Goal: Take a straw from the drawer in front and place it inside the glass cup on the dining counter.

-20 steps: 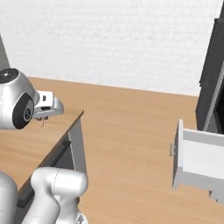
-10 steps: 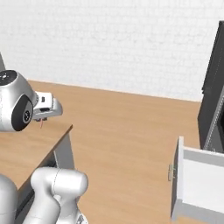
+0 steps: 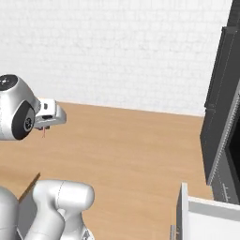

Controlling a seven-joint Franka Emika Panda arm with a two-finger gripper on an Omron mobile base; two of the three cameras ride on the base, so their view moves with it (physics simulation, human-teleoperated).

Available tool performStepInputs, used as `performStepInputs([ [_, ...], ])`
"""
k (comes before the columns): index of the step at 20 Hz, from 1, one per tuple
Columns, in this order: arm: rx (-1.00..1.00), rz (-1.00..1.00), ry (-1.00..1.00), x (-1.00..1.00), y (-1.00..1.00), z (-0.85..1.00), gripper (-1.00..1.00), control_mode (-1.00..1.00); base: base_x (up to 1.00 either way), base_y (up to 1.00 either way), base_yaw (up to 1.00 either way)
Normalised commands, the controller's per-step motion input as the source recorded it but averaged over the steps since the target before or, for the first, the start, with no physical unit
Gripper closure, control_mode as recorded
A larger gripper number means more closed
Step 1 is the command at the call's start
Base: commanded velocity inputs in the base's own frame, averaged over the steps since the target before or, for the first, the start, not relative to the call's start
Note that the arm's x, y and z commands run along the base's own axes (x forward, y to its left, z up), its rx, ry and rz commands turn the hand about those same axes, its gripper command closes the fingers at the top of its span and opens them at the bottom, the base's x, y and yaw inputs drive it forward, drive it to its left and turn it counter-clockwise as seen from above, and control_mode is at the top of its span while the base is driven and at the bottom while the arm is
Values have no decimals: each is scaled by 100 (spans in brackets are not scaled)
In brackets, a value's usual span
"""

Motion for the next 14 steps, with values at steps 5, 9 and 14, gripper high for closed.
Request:
performStepInputs([
  [5, 0, 0, 0, 0, 0, 0, 100, 100, 100, -9, -21],
  [9, 0, 0, 0, 0, 0, 0, 100, 100, 100, 0, -18],
  [14, 0, 0, 0, 0, 0, 0, 100, 100, 100, 0, -11],
])
